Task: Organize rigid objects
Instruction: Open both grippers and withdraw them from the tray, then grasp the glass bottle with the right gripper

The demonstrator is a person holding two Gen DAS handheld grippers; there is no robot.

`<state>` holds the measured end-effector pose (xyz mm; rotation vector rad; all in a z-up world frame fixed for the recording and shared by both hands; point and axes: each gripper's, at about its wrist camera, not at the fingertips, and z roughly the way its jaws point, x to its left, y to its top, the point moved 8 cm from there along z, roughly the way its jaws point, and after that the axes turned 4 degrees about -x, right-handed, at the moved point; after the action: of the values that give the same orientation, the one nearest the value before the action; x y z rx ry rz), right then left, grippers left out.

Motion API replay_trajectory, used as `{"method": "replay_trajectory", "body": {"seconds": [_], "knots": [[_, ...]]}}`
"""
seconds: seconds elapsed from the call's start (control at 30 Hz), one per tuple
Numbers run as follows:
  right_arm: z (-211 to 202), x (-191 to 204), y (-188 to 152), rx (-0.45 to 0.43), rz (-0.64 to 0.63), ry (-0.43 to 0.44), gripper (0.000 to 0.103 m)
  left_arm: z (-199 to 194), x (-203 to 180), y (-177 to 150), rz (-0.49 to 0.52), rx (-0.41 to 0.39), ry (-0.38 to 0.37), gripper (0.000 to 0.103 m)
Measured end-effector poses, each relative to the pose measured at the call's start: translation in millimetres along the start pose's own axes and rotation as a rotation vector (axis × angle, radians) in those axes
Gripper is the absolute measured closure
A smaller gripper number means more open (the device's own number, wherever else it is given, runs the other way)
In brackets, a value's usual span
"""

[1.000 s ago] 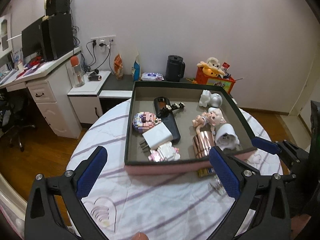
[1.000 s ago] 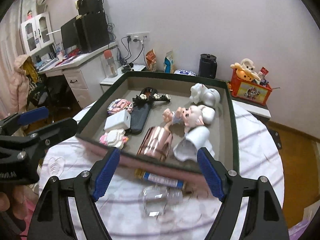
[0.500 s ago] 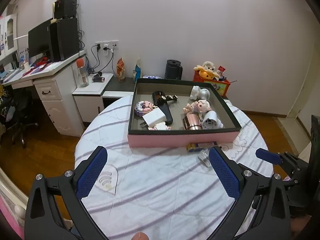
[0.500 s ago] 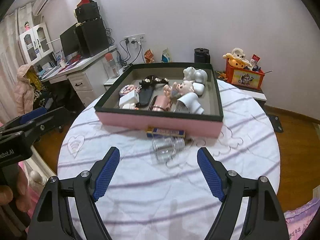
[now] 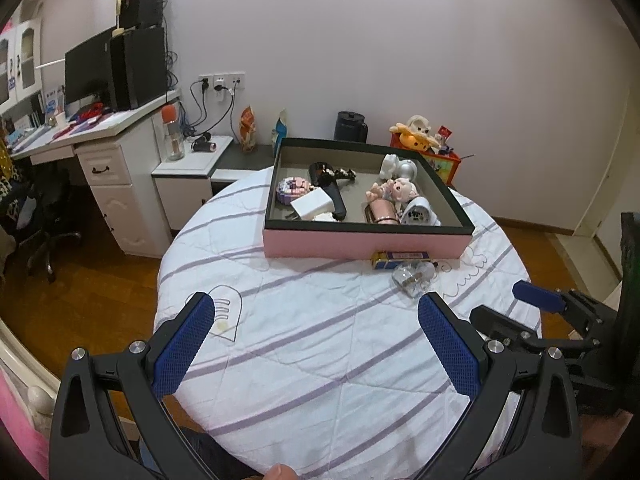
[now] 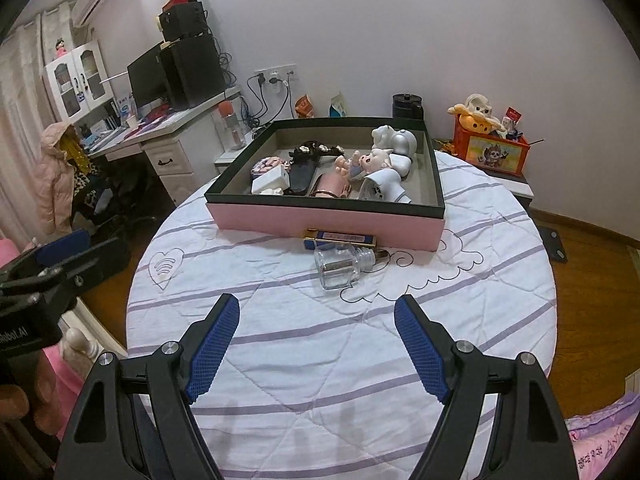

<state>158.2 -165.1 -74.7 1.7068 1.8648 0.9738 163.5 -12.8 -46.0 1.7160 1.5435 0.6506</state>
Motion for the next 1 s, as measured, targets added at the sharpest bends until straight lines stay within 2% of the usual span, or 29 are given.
{"method": "replay_trajectory", "body": {"seconds": [0.5, 1.0], "knots": [[15.7, -2.5, -3.2, 0.034, 0.006, -0.002, 0.022, 16.4, -1.4, -15.5, 0.002, 0.045, -0.011, 0.0], [97.9, -28.1, -2.5, 0.144, 0.041, -0.019, 0.022, 66.6, 10.3, -20.8, -0.018, 0.13, -0.001, 0.0]]}}
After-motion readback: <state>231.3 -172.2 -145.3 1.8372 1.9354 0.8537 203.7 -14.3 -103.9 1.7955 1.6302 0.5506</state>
